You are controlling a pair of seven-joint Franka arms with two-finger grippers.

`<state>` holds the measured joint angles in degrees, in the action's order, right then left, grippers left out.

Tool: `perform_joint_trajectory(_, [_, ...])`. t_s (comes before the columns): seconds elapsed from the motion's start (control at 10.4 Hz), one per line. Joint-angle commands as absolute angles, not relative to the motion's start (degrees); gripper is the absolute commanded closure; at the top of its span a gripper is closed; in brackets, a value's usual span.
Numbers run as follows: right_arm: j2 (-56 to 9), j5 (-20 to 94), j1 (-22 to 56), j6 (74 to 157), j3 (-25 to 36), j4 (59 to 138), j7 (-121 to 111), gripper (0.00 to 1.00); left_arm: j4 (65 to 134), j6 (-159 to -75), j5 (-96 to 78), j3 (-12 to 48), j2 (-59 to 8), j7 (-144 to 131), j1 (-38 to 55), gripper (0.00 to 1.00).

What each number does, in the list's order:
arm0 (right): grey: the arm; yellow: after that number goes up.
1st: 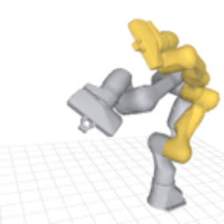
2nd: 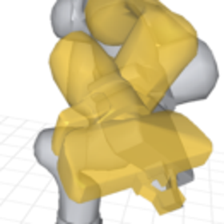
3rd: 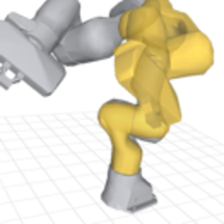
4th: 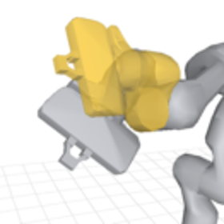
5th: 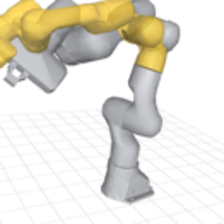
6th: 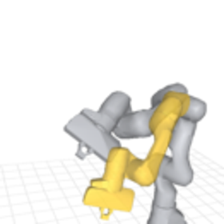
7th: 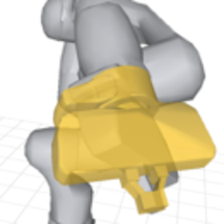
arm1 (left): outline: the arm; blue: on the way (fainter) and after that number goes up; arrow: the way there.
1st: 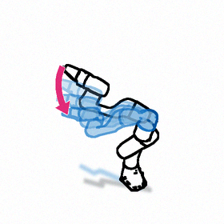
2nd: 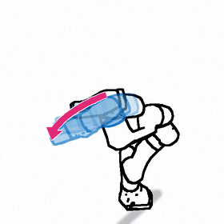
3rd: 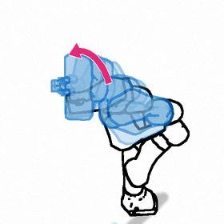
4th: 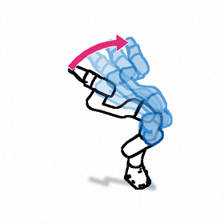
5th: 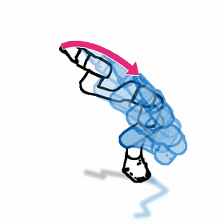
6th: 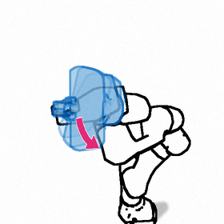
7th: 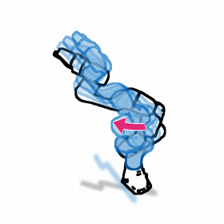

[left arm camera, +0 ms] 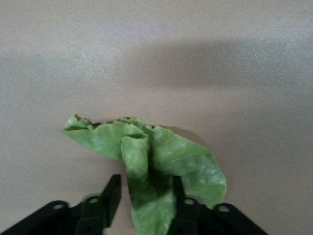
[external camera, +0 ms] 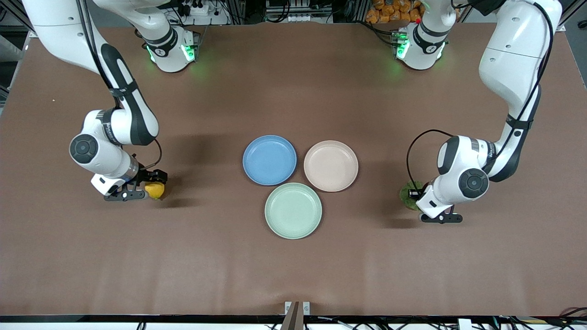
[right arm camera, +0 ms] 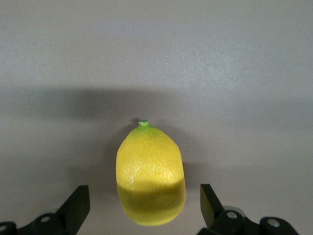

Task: Place lemon and lettuce in plates
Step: 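Grasp the lemon with the right gripper while the left gripper grasps the lettuce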

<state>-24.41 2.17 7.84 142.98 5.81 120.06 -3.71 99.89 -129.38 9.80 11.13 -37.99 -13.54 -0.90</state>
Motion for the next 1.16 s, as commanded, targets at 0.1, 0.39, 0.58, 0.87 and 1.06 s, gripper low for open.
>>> perform_joint_trajectory(0.1, [-27.8,3.2,8.3,149.8,5.8,121.6,-4.2,0.00,98.6,-129.6,11.6,10.9,-38.5,-16.5,-0.6,1.00])
perform_joint_trajectory(0.39, [-28.6,3.2,8.3,149.9,5.8,121.6,-4.4,0.23,97.4,-129.2,11.6,11.0,-37.2,-17.7,0.2,1.00])
perform_joint_trajectory(0.58, [-28.6,3.2,8.7,149.2,5.8,121.4,-4.3,0.61,97.3,-126.8,11.6,11.3,-35.7,-24.0,2.0,1.00])
perform_joint_trajectory(0.87, [-27.6,3.1,10.4,147.4,5.8,120.6,-4.2,0.89,95.9,-122.7,10.6,11.6,-34.0,-32.7,6.8,1.00])
perform_joint_trajectory(1.06, [-26.4,3.2,11.5,138.0,4.8,116.1,-3.6,0.90,93.0,-117.4,10.6,11.6,-33.6,-40.9,12.2,1.00])
